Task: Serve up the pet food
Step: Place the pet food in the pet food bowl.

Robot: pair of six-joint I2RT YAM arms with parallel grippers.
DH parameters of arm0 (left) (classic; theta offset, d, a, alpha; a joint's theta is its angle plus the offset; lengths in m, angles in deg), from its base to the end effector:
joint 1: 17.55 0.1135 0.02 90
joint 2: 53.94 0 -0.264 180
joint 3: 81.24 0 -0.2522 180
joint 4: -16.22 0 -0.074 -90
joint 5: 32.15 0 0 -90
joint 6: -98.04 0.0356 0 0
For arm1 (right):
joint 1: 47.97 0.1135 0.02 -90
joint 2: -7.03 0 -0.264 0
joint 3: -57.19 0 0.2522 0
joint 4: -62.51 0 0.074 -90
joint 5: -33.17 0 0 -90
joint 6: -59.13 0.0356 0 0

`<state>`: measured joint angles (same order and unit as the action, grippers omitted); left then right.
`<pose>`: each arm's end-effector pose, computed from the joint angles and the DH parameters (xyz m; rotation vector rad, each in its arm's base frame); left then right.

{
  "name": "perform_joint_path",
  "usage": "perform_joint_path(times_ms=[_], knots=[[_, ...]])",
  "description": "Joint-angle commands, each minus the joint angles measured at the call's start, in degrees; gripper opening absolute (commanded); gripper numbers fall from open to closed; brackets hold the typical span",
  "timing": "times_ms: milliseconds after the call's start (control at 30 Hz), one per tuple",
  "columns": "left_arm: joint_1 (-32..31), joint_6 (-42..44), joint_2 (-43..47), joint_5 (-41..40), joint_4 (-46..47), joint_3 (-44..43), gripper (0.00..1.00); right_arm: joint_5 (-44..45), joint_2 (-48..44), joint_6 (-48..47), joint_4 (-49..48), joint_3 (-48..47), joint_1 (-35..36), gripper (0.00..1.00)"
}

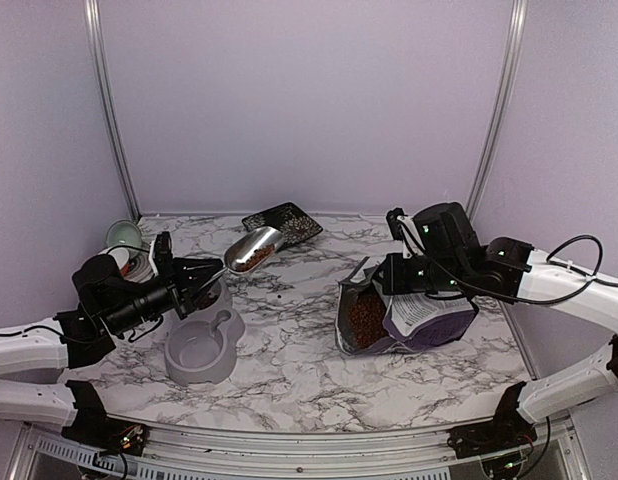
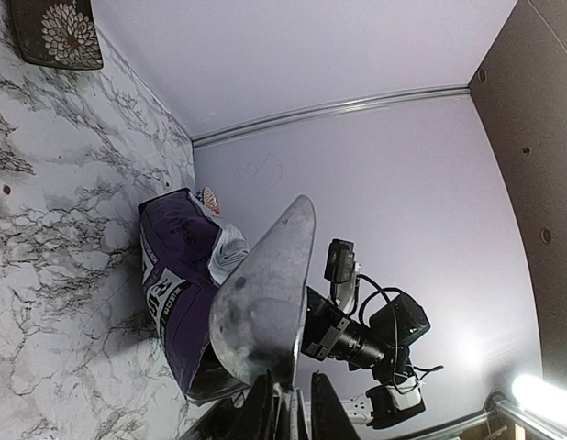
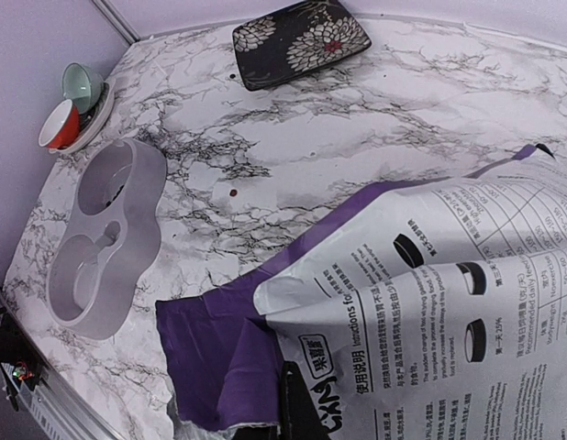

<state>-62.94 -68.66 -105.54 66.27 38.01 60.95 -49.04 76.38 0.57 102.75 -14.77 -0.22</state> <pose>0.1431 -0.1525 0.2755 -0.3235 1.6933 -1.7903 0.1820 0.1932 0.3053 -0.2488 2.2760 0.5971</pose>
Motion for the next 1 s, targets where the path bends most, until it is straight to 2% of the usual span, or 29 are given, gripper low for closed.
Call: perform_joint_path(times_ms=[0, 633, 967], knots=[[1.2, 2.0, 5.0, -1.5, -5.3, 1.4, 0.0, 3.8, -1.8, 0.1, 0.0, 0.0, -1.6, 0.0], [2.5, 6.3, 27.0, -10.0, -34.0, 5.0, 0.0, 2.6, -1.0, -0.3, -0.9, -0.1, -1.7, 0.0], [2.6, 6.1, 37.2, -14.1, -45.3, 6.4, 0.0, 2.0, -0.3, -0.4, -1.2, -0.5, -1.8, 0.0]])
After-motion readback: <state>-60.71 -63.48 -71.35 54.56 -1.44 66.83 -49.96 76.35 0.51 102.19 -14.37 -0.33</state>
